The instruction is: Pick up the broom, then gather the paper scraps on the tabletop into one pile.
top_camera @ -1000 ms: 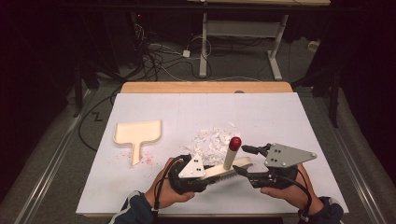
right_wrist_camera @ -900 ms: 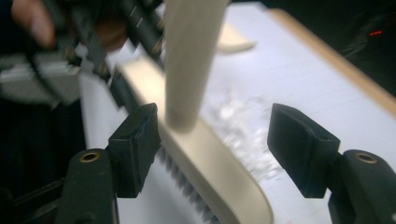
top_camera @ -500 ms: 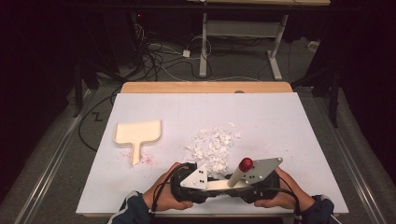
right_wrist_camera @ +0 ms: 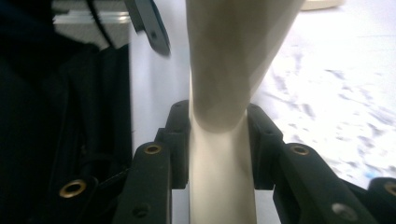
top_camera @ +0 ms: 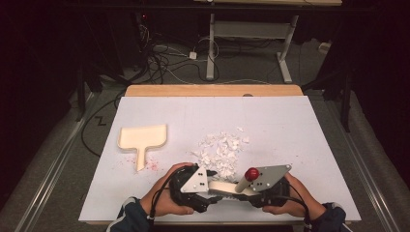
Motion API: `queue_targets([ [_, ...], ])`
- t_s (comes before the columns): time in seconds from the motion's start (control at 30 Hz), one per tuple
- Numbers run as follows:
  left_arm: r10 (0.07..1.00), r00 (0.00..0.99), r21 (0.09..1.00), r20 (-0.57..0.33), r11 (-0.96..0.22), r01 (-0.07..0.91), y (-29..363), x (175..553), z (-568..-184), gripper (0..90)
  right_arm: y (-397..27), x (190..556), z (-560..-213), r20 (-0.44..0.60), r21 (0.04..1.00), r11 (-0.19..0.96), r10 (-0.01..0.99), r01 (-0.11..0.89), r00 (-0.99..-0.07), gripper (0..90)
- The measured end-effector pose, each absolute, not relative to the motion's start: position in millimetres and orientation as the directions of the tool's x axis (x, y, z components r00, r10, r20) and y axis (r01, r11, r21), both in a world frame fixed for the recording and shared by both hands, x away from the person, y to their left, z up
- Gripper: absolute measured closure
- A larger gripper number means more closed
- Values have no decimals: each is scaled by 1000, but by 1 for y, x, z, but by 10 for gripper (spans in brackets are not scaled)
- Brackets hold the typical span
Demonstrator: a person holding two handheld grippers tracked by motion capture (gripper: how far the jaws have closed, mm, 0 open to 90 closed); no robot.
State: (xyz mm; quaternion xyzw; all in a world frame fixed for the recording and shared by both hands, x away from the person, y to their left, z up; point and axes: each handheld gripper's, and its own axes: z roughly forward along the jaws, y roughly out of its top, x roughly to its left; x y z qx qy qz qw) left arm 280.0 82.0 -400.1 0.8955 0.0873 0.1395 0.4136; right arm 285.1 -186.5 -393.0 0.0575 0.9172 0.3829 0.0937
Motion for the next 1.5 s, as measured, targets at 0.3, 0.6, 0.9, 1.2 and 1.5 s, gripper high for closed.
queue_targets([
  [0.3, 446, 835, 750, 322, -658, 62, 122, 270, -413, 176, -213, 296, -370, -159, 785, 610, 364, 106, -918, 682],
  [0.6, 596, 750, 780, 286, -599, 178, 174, 260, -437, 189, -237, 312, -362, -137, 812, 543, 532, 212, -836, 682],
  [0.9, 659, 715, 750, 234, -590, 299, 203, 256, -469, 179, -253, 325, -364, -159, 818, 518, 622, 250, -767, 681],
  [1.2, 686, 674, 725, 273, -608, 325, 209, 249, -474, 169, -258, 335, -369, -180, 810, 518, 665, 274, -725, 681],
  [1.5, 684, 674, 716, 281, -617, 328, 210, 249, -476, 169, -271, 352, -374, -211, 804, 512, 722, 303, -659, 681],
])
